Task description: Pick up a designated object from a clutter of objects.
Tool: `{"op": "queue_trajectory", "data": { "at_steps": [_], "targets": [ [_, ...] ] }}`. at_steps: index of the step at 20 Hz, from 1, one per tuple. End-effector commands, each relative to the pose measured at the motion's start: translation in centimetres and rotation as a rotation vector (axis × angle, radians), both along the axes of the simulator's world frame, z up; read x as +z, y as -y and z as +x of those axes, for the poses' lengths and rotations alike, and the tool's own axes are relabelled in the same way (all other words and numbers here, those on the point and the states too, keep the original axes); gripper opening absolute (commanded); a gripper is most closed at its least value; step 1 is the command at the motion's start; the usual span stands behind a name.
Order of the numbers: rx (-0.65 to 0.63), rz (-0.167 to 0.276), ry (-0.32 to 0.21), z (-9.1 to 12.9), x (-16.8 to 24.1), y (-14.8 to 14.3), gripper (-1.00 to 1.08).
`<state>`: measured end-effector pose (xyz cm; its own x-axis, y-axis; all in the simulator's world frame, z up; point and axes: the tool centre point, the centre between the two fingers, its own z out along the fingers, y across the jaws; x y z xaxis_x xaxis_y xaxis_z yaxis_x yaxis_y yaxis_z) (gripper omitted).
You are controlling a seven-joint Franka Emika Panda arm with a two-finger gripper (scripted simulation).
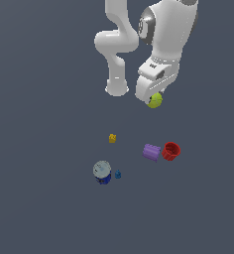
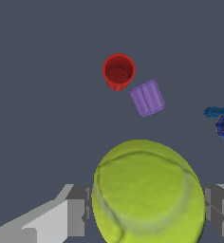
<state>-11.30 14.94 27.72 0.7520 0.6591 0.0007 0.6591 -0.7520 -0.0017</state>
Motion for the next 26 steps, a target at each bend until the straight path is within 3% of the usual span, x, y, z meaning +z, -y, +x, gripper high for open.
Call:
{"op": "queue_trajectory", "data": {
  "at_steps": [1, 14, 26],
  "targets": [
    [0.0, 0.0, 0.001, 0.0, 2.4, -0.6, -1.0],
    [-0.001, -0.002, 0.001, 0.3, 13.4, -3.3, -1.0],
    [-0.002, -0.002, 0.001, 0.7, 17.3, -4.4, -1.0]
  ]
}}
